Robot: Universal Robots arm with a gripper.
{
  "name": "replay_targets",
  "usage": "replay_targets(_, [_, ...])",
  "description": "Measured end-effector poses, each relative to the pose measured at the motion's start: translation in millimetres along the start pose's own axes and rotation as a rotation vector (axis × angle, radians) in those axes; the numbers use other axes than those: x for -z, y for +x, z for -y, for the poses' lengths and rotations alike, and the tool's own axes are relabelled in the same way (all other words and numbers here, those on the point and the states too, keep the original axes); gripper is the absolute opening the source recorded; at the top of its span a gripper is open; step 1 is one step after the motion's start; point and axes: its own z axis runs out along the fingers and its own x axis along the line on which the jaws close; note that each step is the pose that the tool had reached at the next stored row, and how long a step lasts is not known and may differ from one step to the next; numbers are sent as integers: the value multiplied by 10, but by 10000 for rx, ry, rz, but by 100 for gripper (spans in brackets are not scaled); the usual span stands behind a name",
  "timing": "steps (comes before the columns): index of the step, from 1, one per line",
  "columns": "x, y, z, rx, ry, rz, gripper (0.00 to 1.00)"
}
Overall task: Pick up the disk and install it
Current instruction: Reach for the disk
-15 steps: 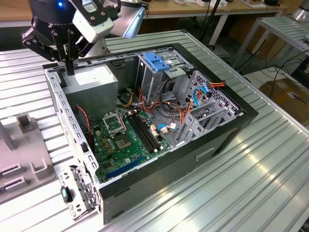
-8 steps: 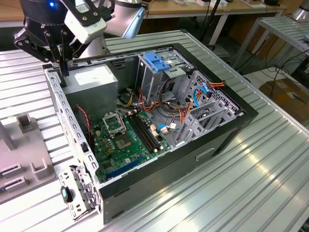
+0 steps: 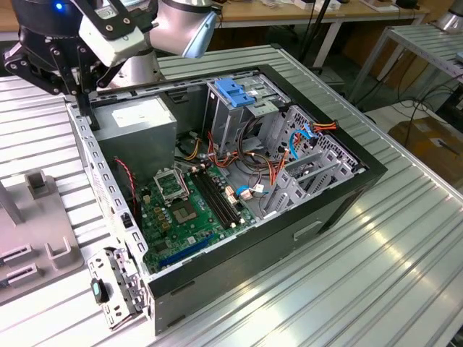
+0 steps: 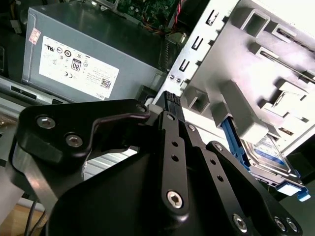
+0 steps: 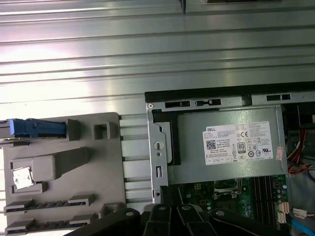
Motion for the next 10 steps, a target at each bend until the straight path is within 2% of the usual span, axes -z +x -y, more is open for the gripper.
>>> replay_targets(10, [2, 100, 0, 0, -1, 0, 11])
